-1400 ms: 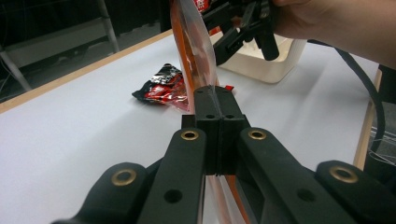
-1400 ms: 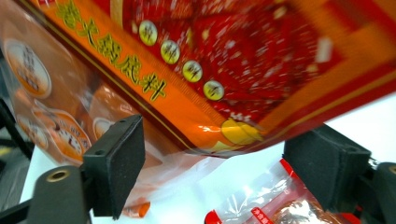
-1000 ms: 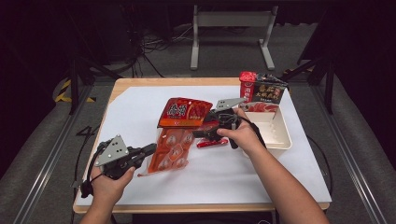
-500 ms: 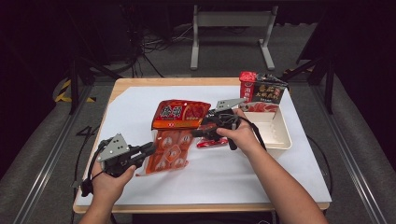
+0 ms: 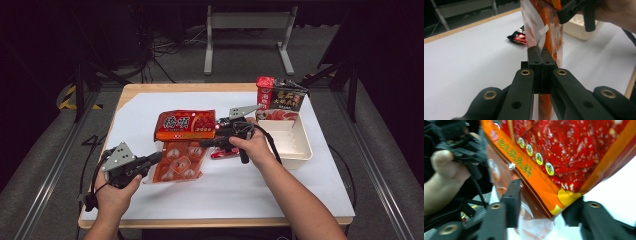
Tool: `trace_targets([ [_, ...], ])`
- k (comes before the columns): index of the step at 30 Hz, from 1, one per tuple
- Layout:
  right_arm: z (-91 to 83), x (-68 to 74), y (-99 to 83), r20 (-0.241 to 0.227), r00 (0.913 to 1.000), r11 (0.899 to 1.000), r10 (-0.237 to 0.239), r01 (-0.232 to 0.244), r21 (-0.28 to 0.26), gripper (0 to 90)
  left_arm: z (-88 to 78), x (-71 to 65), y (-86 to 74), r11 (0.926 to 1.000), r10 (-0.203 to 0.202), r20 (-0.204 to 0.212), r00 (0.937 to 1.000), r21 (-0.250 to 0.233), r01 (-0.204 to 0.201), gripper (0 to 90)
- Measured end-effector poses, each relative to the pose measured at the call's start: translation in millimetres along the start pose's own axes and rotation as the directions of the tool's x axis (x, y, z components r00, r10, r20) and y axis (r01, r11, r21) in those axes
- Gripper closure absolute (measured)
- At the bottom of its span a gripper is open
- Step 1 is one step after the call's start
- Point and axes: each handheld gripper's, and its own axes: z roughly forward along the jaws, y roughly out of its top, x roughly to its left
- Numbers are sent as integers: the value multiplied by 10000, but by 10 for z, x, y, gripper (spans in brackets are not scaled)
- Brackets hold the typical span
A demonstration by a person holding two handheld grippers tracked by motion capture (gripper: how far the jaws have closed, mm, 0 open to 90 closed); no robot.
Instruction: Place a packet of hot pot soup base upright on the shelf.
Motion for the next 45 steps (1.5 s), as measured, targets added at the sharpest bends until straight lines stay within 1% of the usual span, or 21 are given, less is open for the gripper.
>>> trace_targets([
  [2,-18,39,28,-36,9999,9999,-147,146,-58,643,-13,9,2,9998,-51,-94,9999,-180,49,900],
  [3,-37,56,42,-110,9997,9996,-232,230,-158,659,-21,8,5,9995,-157,-81,9998,-275,154,900],
  [6,-99,135,101,-147,9981,9976,-592,587,-354,694,-25,6,35,9988,-72,-223,9997,-477,61,900],
  [10,-214,256,195,-111,9939,9927,-1097,1090,-506,718,-13,-14,71,9974,-109,-126,9999,-712,100,900],
  [12,-264,294,226,-137,9927,9913,-1198,1189,-557,721,-1,-31,93,9963,-86,-58,9999,-851,81,900],
  [16,-332,345,259,-80,9902,9888,-1392,1386,-559,720,30,-67,133,9963,17,-115,9999,-857,-27,900],
  [21,-399,380,282,-10,9874,9864,-1582,1579,-453,724,73,-91,162,9960,34,26,10000,-894,-31,900],
  [23,-429,418,294,126,9845,9837,-1748,1752,-403,730,92,-103,172,9952,38,50,10000,-980,-33,900],
  [26,-501,483,331,195,9797,9791,-1994,2000,-371,739,116,-111,195,9935,-7,250,9997,-1138,36,900],
  [30,-552,525,357,214,9749,9743,-2218,2224,-346,732,153,-131,222,9937,78,293,9995,-1122,-45,900],
  [31,-552,532,354,145,9754,9749,-2199,2202,-341,729,162,-134,223,9914,9,527,9986,-1305,60,900],
  [32,-531,544,345,-66,9762,9754,-2168,2163,-429,740,180,-152,241,9903,19,1010,9949,-1386,122,900],
  [33,-488,569,338,-164,9740,9737,-2261,2256,-314,743,214,-219,271,9942,313,688,9971,-1049,-240,900],
  [34,-443,600,330,88,9676,9676,-2523,2523,-39,781,248,-300,292,9931,1010,-80,9949,-597,-1013,900],
  [35,-421,621,327,458,9598,9608,-2771,2769,101,830,260,-315,293,9933,1035,-100,9946,-512,-1039,900],
  [36,-427,623,329,400,9600,9608,-2772,2770,114,865,269,-290,283,9954,735,238,9970,-638,-719,900],
  [37,-459,623,334,394,9596,9604,-2784,2787,-5,890,271,-263,270,9954,462,497,9977,-857,-418,900],
  [38,-487,620,341,358,9603,9607,-2767,2773,-125,896,274,-246,266,9948,309,684,9972,-991,-241,900],
  [41,-530,653,363,444,9589,9597,-2803,2808,-67,898,294,-259,282,9942,397,674,9969,-1028,-327,900],
  [43,-559,682,389,528,9559,9573,-2889,2891,25,899,302,-270,293,9932,442,762,9961,-1105,-356,900],
  [45,-599,710,421,517,9547,9561,-2930,2931,57,899,303,-266,299,9916,374,919,9951,-1270,-255,900],
])
